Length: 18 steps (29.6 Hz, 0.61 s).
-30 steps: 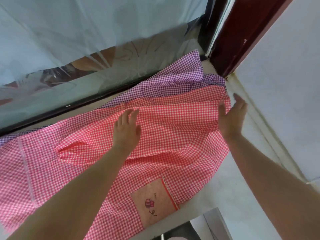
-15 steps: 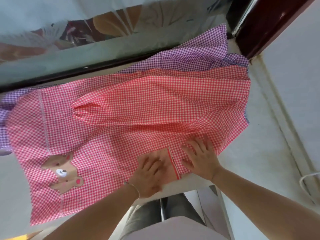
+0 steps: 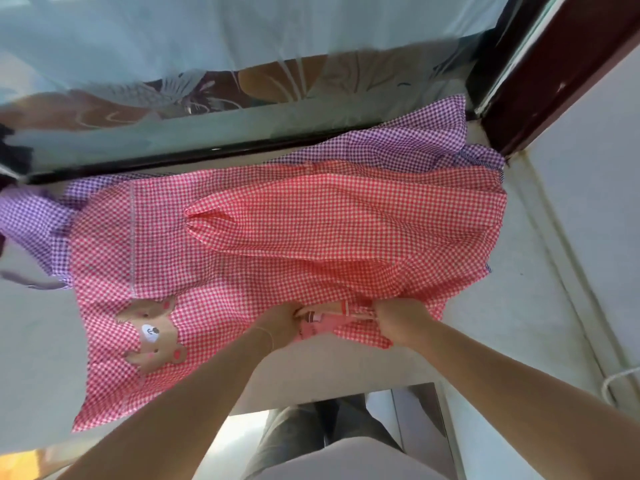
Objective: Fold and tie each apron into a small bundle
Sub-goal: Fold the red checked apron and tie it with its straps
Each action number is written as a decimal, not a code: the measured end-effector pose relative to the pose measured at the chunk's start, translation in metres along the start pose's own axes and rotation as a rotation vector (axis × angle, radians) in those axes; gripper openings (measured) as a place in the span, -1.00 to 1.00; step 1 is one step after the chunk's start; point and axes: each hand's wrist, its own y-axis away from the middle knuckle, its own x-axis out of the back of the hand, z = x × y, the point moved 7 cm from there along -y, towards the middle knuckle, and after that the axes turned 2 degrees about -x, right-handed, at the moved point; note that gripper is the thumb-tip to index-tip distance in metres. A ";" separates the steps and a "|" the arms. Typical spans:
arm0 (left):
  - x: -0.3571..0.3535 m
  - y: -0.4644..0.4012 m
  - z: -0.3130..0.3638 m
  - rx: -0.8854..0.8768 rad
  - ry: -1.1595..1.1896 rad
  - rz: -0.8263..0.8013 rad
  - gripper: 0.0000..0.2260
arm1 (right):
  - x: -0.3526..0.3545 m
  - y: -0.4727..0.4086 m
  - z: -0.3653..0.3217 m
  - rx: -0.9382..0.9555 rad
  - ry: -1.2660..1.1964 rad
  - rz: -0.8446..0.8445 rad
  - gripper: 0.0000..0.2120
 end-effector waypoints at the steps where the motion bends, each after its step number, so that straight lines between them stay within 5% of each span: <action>1: 0.007 0.000 -0.002 0.000 -0.016 -0.080 -0.74 | 0.008 -0.001 0.002 -0.027 -0.008 -0.112 -0.69; 5: 0.045 0.010 -0.002 -0.031 -0.146 -0.359 -0.75 | 0.046 0.002 0.014 -0.066 0.027 -0.448 -0.50; 9: 0.114 0.009 -0.013 -0.027 -0.296 -0.381 -0.69 | 0.112 0.000 0.035 -0.106 -0.040 -0.389 -0.52; 11: 0.149 -0.002 -0.022 -0.004 -0.351 -0.263 -0.76 | 0.141 -0.008 0.051 -0.173 -0.080 -0.244 -0.57; 16: 0.227 -0.036 -0.035 0.077 -0.145 0.340 -0.85 | 0.181 -0.031 0.082 -0.383 -0.101 0.236 -0.67; 18: 0.235 -0.045 -0.032 0.084 -0.210 0.429 -0.82 | 0.191 -0.035 0.090 -0.425 -0.073 0.425 -0.72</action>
